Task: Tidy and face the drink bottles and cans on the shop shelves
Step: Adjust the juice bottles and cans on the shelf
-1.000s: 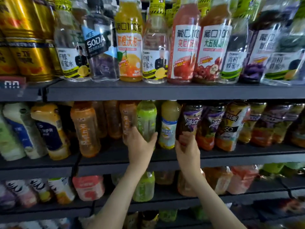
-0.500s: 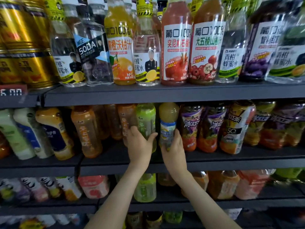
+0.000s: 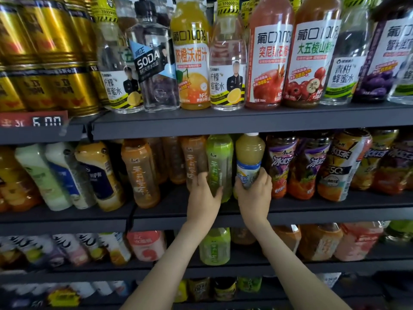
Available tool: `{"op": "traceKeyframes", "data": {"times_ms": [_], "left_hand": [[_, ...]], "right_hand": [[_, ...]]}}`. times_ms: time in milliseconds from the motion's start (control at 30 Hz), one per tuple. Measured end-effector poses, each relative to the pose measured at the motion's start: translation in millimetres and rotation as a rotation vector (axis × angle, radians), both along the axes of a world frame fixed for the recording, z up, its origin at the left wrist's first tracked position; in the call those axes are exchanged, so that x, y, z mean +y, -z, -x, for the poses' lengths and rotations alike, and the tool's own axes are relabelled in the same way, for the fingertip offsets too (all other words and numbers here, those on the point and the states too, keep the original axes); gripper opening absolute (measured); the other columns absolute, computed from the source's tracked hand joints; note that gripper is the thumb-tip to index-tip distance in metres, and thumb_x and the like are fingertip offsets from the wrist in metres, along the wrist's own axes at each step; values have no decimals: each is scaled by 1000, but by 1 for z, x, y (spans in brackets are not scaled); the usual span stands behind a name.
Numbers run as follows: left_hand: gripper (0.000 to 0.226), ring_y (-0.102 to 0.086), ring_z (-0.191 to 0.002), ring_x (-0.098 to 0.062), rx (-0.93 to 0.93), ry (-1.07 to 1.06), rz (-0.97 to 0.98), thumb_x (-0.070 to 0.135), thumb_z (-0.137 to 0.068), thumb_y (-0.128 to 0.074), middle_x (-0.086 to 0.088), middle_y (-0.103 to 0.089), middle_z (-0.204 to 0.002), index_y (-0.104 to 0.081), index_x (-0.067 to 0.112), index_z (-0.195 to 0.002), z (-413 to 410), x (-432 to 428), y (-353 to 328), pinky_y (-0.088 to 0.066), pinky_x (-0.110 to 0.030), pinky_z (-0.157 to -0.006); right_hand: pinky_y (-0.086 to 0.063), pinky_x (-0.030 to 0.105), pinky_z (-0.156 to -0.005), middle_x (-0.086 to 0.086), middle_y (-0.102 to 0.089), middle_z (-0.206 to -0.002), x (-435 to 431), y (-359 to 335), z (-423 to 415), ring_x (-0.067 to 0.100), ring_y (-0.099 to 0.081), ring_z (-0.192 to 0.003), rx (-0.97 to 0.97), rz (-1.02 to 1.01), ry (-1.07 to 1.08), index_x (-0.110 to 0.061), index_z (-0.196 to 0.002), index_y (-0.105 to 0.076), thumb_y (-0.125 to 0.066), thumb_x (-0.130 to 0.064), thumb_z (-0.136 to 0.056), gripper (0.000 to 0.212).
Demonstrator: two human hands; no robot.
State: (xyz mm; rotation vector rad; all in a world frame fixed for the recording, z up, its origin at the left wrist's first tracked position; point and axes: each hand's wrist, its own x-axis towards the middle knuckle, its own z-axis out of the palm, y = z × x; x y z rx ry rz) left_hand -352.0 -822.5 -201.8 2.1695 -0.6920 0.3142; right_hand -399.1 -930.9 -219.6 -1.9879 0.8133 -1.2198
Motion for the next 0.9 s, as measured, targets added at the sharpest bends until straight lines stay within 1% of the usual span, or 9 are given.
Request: {"op": "traceKeyframes", "data": {"times_ms": [133,300,367,433,500,600,667,800,900], "left_hand": [[46,-54,-110,-18,14,59,32,25,-89,-61,-5,-46,-130,-42,10,-128,3,10,8,-36,-11,-77],[45,-52,-112,-17,64,146,100,17,-89,-60,-4,-46,-129,-42,11,-130,14,23,17,-33,-8,-78],[37,-52,-111,-17,70,198,115,15,-90,-58,-4,-52,-123,-48,11,-126,19,32,19,-34,-9,-83],[31,-54,-111,-14,136,296,111,14,-91,-56,0,-57,-119,-54,16,-122,24,44,22,-41,-17,-91],[31,-56,-109,-9,203,350,120,14,-91,-55,4,-60,-118,-55,23,-121,28,64,25,-46,-24,-94],[33,-56,-109,-5,256,271,170,13,-90,-56,10,-60,-116,-53,34,-115,35,108,27,-46,-17,-90],[33,-54,-111,-4,266,217,182,19,-90,-57,14,-57,-116,-50,38,-116,41,141,28,-47,-21,-93],[33,-57,-108,-6,245,48,212,25,-88,-61,11,-59,-115,-51,37,-117,50,213,33,-50,-27,-91],[34,-58,-104,-4,265,-64,207,24,-89,-61,8,-61,-113,-54,25,-121,47,269,34,-49,-19,-86]], "right_hand": [[-37,23,-83,13,-53,-122,7,3,22,25,-49,-115,-60,-27,36,-3,-131,-43,-72,-25,-81,62],[-50,38,-87,3,-55,-116,21,7,53,17,-53,-108,-107,-91,-18,-10,-127,-49,-74,-27,-78,58],[-51,26,-82,-1,-58,-112,34,7,61,11,-56,-103,-96,-133,-98,-16,-122,-52,-75,-26,-76,53],[-48,11,-75,-4,-60,-108,51,5,66,5,-59,-98,-89,-169,-212,-19,-117,-54,-76,-24,-74,49],[-48,10,-73,-5,-61,-107,70,6,67,1,-59,-95,-85,-170,-322,-19,-114,-55,-78,-23,-73,47],[-52,19,-75,-6,-63,-104,103,8,62,2,-62,-93,-71,-203,-487,-22,-109,-55,-80,-26,-72,45],[-53,21,-75,-7,-63,-103,127,9,55,2,-62,-92,-53,-205,-594,-23,-109,-54,-80,-27,-72,45],[-47,9,-70,-16,-62,-100,186,10,38,-7,-58,-90,12,-230,-794,-30,-106,-53,-79,-28,-73,42],[-44,5,-70,-20,-61,-98,238,9,21,-10,-57,-91,45,-182,-894,-41,-101,-49,-79,-28,-73,43]]}}
